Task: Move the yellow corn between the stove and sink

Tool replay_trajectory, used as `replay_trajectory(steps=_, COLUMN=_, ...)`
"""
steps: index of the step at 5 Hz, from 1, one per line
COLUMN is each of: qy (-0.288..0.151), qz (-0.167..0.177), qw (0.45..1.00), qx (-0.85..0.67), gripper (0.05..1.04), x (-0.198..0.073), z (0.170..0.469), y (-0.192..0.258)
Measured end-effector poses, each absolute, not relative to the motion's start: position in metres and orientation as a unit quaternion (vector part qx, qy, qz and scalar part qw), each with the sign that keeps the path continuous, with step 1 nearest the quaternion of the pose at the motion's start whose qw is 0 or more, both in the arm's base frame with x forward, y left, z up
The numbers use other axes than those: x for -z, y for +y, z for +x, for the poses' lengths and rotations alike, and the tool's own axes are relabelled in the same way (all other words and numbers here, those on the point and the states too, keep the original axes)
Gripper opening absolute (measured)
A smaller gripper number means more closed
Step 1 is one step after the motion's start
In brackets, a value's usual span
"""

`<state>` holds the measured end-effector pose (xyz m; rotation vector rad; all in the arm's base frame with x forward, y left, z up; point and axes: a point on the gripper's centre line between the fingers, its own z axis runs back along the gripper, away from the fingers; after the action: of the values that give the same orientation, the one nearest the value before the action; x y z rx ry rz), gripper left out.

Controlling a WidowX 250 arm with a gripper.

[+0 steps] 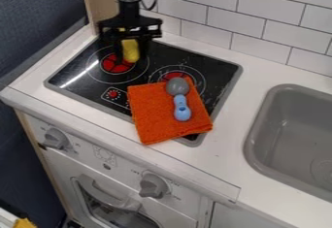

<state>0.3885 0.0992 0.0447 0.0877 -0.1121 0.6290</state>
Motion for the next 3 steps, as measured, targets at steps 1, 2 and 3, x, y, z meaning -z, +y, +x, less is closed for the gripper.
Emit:
replay_trajectory(steps=1, qy=-0.078, qz=0.042, qw=0.951, qx=-0.295, gripper=0.567, x=-0.067, z=0.388, y=0.087)
replay_trajectory(steps=2, qy=-0.089, qz=0.028, qw=0.959, qx=-0.268, gripper=0.567, x=-0.076, z=0.387, y=0.062)
replay_trajectory(steps=3, qy=-0.094, qz=0.006, qw=0.970, qx=-0.225, gripper=0.567, x=-0.078, z=0.390, y=0.024)
